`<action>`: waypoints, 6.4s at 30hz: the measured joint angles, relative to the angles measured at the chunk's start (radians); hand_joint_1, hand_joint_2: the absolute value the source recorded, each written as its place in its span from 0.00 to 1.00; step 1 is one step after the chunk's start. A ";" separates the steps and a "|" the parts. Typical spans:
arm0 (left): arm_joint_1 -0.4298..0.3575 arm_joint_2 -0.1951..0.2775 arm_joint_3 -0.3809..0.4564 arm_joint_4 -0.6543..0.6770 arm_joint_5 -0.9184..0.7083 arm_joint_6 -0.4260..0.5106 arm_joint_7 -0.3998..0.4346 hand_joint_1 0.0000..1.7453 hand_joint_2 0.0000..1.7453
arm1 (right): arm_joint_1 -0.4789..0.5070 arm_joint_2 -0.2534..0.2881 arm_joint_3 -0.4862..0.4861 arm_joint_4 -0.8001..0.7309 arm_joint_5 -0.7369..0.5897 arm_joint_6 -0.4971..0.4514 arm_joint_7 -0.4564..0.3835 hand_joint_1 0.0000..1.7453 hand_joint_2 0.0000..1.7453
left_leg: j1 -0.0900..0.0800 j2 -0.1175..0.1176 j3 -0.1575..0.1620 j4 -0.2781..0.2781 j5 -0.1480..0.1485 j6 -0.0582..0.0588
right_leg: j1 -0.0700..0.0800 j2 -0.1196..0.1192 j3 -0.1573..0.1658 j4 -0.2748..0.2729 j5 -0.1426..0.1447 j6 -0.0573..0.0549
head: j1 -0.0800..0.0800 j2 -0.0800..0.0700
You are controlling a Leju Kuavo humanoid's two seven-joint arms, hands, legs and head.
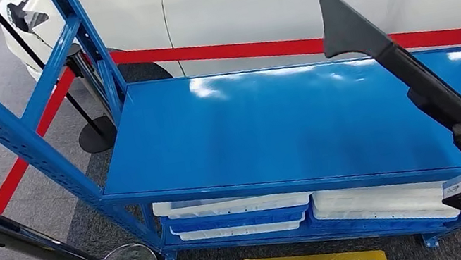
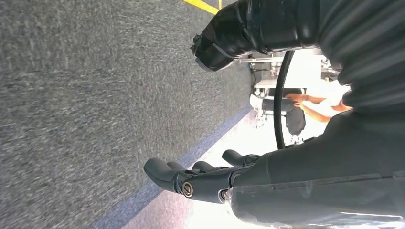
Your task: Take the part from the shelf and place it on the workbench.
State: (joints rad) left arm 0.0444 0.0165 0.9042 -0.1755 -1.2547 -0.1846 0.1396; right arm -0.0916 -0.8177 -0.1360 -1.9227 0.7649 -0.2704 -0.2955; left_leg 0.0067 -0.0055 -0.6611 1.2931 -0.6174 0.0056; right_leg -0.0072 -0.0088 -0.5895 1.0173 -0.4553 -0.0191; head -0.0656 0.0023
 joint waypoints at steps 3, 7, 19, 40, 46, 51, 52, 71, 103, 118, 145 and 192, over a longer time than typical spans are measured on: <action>-0.002 0.001 0.000 0.000 -0.002 0.000 -0.001 0.00 1.00 | 0.008 -0.005 -0.006 -0.009 0.001 -0.002 -0.001 1.00 1.00 | -0.001 0.000 0.123 -0.182 0.066 0.006 | 0.001 0.000 -0.024 0.019 0.007 0.007 | 0.000 0.000; -0.004 0.002 0.000 0.000 -0.008 0.000 -0.002 0.00 1.00 | 0.021 -0.012 -0.015 -0.024 0.021 -0.021 -0.016 1.00 1.00 | -0.004 -0.002 0.163 -0.274 0.086 0.021 | 0.003 -0.001 -0.036 0.023 0.028 0.032 | 0.001 0.000; -0.008 0.001 0.000 0.000 -0.021 -0.009 -0.002 0.00 1.00 | 0.065 -0.017 -0.021 -0.043 0.040 -0.051 -0.025 1.00 1.00 | -0.002 -0.054 0.030 -0.265 0.194 0.038 | -0.005 0.061 0.077 0.060 -0.080 0.039 | 0.002 0.000; -0.019 -0.004 0.004 0.000 -0.027 0.000 0.006 0.00 1.00 | -0.121 -0.024 0.059 -0.015 0.044 0.004 0.015 1.00 1.00 | -0.002 0.034 0.158 -0.296 0.104 0.027 | -0.011 -0.101 -0.065 0.039 0.019 0.051 | -0.002 0.000; -0.020 -0.007 0.006 0.000 -0.030 0.000 0.005 0.00 1.00 | -0.138 -0.024 0.092 0.001 0.047 0.005 0.024 1.00 1.00 | -0.012 -0.030 0.065 -0.286 0.178 0.048 | -0.009 0.006 -0.087 0.278 -0.136 0.048 | -0.001 0.000; -0.021 -0.012 0.006 0.000 -0.041 -0.008 -0.003 0.00 1.00 | -0.164 -0.038 0.104 0.006 0.044 0.003 0.039 1.00 1.00 | -0.012 -0.087 0.011 -0.268 0.221 0.033 | 0.004 0.088 0.104 0.010 -0.089 0.010 | -0.002 0.000; -0.021 -0.013 0.006 0.000 -0.043 -0.010 -0.004 0.00 1.00 | -0.169 -0.041 0.105 0.007 0.043 0.003 0.040 1.00 1.00 | -0.010 -0.099 0.006 -0.272 0.233 0.026 | 0.006 0.086 0.113 -0.010 -0.091 0.007 | -0.002 0.000; -0.019 -0.010 0.006 0.000 -0.058 -0.019 -0.009 0.00 1.00 | -0.160 -0.067 0.116 0.009 0.032 0.002 0.058 1.00 1.00 | 0.007 0.033 0.125 -0.287 0.130 0.023 | -0.020 -0.074 -0.052 0.054 -0.017 0.054 | -0.009 0.000; -0.008 0.012 -0.058 0.001 -0.184 -0.068 -0.018 0.00 1.00 | 0.198 0.035 0.127 -0.115 0.327 -0.142 0.252 1.00 1.00 | -0.008 0.029 0.183 -0.341 0.131 0.035 | -0.009 -0.058 -0.068 0.073 -0.026 0.033 | -0.013 0.000; 0.010 0.008 -0.081 0.004 -0.218 -0.066 -0.033 0.00 1.00 | 0.625 0.171 -0.290 -0.371 0.257 -0.092 0.068 1.00 1.00 | -0.007 -0.048 0.018 -0.205 0.146 -0.001 | -0.017 0.033 0.081 0.000 -0.069 0.000 | -0.016 0.000; 0.005 0.005 -0.109 0.005 -0.229 -0.042 -0.061 0.00 1.00 | 0.552 0.189 -0.077 -0.289 0.444 -0.171 0.262 1.00 1.00 | -0.007 -0.095 0.073 -0.243 0.151 0.021 | -0.020 0.071 0.035 0.046 -0.066 0.035 | -0.019 0.000; 0.011 -0.016 -0.086 0.006 -0.243 -0.061 -0.013 0.00 1.00 | 0.464 0.134 -0.003 -0.217 0.364 -0.160 0.254 1.00 1.00 | -0.035 0.049 0.087 -0.267 0.141 0.054 | -0.005 -0.126 0.046 0.021 -0.064 0.029 | -0.028 0.000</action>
State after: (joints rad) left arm 0.0558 0.0003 0.8185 -0.1694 -1.4981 -0.2453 0.1263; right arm 0.3723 -0.6832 -0.1393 -2.1401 1.1284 -0.4307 -0.0420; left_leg -0.0287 0.0433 -0.5744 1.0263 -0.4766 0.0595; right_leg -0.0121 -0.1352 -0.5432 1.0379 -0.5194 0.0095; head -0.0936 0.0024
